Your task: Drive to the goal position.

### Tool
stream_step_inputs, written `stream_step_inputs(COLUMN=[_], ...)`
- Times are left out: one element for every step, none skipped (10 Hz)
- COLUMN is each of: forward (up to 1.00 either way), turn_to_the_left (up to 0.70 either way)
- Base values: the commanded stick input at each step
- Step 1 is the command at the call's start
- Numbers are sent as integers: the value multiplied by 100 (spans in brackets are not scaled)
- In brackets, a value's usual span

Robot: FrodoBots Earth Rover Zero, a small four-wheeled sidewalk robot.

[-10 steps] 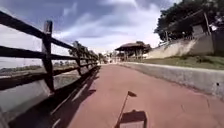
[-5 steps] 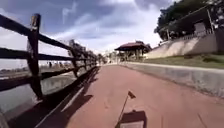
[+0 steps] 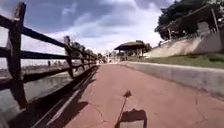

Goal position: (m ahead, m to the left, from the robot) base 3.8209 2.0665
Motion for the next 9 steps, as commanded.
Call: stream_step_inputs(forward=[70, 70, 70, 70, 70, 70, 70, 70, 70], turn_to_the_left=[-6, -6, -6, -6, -6, -6, -6, -6, -6])
